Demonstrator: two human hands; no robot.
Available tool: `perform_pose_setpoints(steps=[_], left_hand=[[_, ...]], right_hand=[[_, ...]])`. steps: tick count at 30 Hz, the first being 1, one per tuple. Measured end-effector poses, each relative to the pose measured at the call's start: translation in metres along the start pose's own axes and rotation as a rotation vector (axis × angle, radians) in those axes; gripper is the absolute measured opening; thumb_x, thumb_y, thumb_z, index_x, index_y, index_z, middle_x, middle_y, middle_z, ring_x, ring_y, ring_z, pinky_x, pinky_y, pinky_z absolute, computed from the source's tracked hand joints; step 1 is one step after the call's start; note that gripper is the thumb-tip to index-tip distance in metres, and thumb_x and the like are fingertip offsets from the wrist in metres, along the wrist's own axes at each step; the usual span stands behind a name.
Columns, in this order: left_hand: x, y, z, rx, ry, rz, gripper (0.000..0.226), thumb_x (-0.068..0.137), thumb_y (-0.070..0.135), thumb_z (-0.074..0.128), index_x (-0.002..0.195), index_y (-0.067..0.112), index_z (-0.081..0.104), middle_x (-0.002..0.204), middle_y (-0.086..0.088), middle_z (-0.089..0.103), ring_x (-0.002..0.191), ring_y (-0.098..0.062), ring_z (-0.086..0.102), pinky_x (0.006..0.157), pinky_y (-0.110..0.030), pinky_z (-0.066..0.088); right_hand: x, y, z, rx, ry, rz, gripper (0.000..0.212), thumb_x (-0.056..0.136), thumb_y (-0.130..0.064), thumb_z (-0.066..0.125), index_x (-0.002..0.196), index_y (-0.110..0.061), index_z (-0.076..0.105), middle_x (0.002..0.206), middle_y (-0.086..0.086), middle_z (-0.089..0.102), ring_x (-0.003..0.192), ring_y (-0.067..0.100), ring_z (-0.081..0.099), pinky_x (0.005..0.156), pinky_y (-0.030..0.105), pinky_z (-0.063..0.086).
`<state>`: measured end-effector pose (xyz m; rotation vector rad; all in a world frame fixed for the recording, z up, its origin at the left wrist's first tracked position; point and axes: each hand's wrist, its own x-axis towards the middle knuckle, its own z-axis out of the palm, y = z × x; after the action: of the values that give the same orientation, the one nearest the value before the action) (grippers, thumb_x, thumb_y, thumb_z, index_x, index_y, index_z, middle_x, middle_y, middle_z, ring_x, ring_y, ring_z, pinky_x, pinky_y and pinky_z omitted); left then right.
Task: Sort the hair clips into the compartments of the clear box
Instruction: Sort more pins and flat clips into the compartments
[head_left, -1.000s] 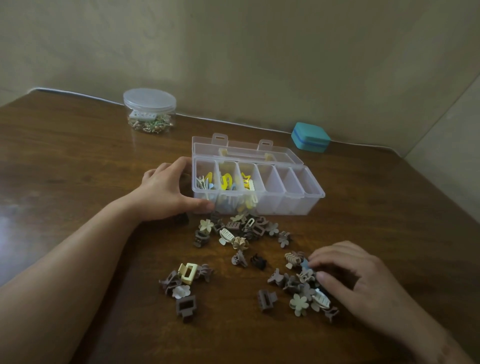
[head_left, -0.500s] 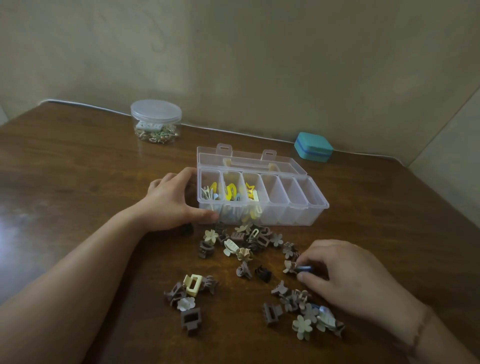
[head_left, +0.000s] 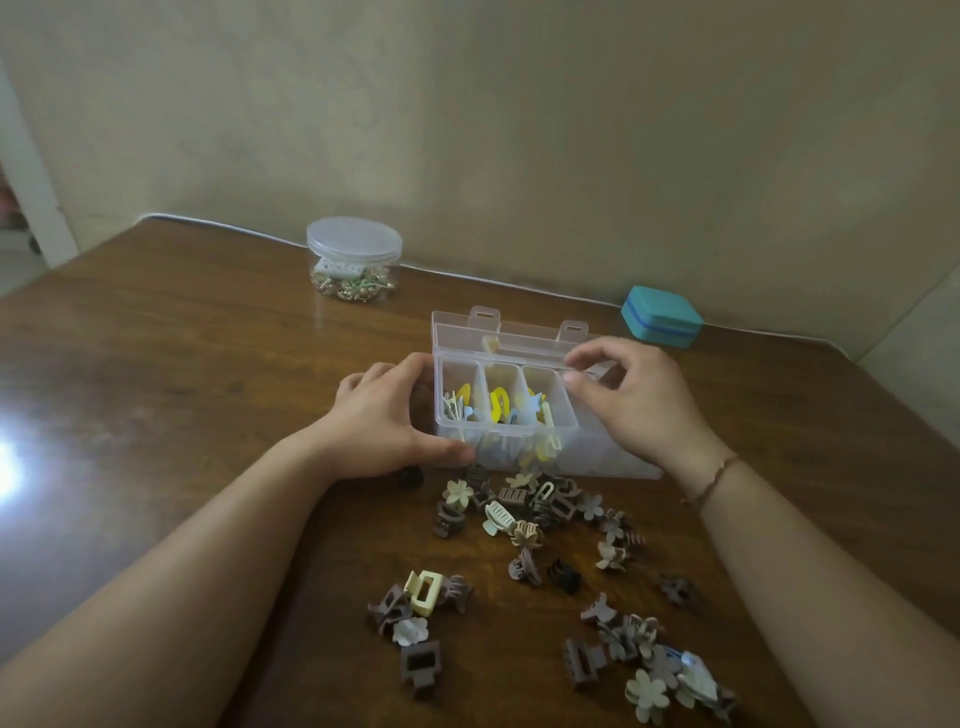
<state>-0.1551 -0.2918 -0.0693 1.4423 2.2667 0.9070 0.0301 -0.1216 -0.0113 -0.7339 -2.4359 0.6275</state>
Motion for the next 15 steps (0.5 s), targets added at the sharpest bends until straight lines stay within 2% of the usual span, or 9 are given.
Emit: perform_pose_setpoints(steps=[3, 5, 7, 10, 13, 15], left_hand=[[0.0, 0.0, 0.0, -0.004, -0.011, 0.0, 0.101, 0.049, 0.081, 0.062, 0.137, 0.041, 0.032, 0.127, 0.018, 0.044, 0.13, -0.01, 0.033, 0.114, -0.041, 0.015], [0.0, 0.001, 0.001, -0.006, -0.009, -0.001, 0.102, 0.048, 0.081, 0.062, 0.137, 0.041, 0.032, 0.125, 0.017, 0.045, 0.129, -0.01, 0.033, 0.113, -0.041, 0.016], [-0.001, 0.002, 0.0, -0.009, 0.008, -0.005, 0.102, 0.047, 0.081, 0.063, 0.137, 0.04, 0.033, 0.121, 0.016, 0.044, 0.125, -0.008, 0.032, 0.111, -0.039, 0.016], [-0.003, 0.006, 0.001, -0.005, 0.036, -0.004, 0.099, 0.052, 0.073, 0.069, 0.138, 0.037, 0.035, 0.118, 0.015, 0.042, 0.116, -0.004, 0.027, 0.111, -0.038, 0.016], [-0.003, 0.008, 0.001, 0.002, 0.034, -0.005, 0.098, 0.055, 0.072, 0.073, 0.138, 0.036, 0.035, 0.116, 0.014, 0.042, 0.116, -0.004, 0.027, 0.11, -0.039, 0.016], [-0.003, 0.006, 0.001, -0.001, 0.023, -0.004, 0.104, 0.048, 0.079, 0.066, 0.137, 0.037, 0.035, 0.117, 0.015, 0.042, 0.115, -0.003, 0.027, 0.11, -0.04, 0.017]], right_hand=[[-0.018, 0.006, -0.009, -0.001, 0.116, 0.008, 0.008, 0.088, -0.02, 0.067, 0.092, -0.026, 0.067, 0.086, -0.016, 0.063, 0.07, 0.009, 0.056, 0.058, 0.017, 0.041], [-0.04, 0.012, -0.02, -0.042, 0.129, -0.04, 0.01, 0.087, -0.018, 0.066, 0.093, -0.026, 0.066, 0.084, -0.017, 0.06, 0.076, 0.005, 0.057, 0.06, 0.013, 0.041], [-0.069, 0.018, -0.033, -0.062, 0.065, -0.11, 0.01, 0.085, -0.025, 0.063, 0.095, -0.028, 0.064, 0.086, -0.02, 0.059, 0.083, -0.002, 0.058, 0.062, 0.013, 0.044], [-0.118, 0.027, -0.046, -0.037, -0.066, -0.182, 0.014, 0.082, -0.038, 0.059, 0.096, -0.036, 0.064, 0.092, -0.02, 0.062, 0.088, 0.002, 0.061, 0.073, 0.011, 0.048], [-0.161, 0.035, -0.052, -0.046, -0.108, -0.239, 0.016, 0.079, -0.034, 0.063, 0.095, -0.032, 0.067, 0.095, -0.02, 0.064, 0.095, 0.007, 0.062, 0.081, 0.017, 0.047], [-0.183, 0.038, -0.051, -0.05, -0.118, -0.248, 0.02, 0.077, -0.036, 0.067, 0.096, -0.03, 0.069, 0.097, -0.021, 0.064, 0.097, 0.007, 0.061, 0.083, 0.021, 0.046]])
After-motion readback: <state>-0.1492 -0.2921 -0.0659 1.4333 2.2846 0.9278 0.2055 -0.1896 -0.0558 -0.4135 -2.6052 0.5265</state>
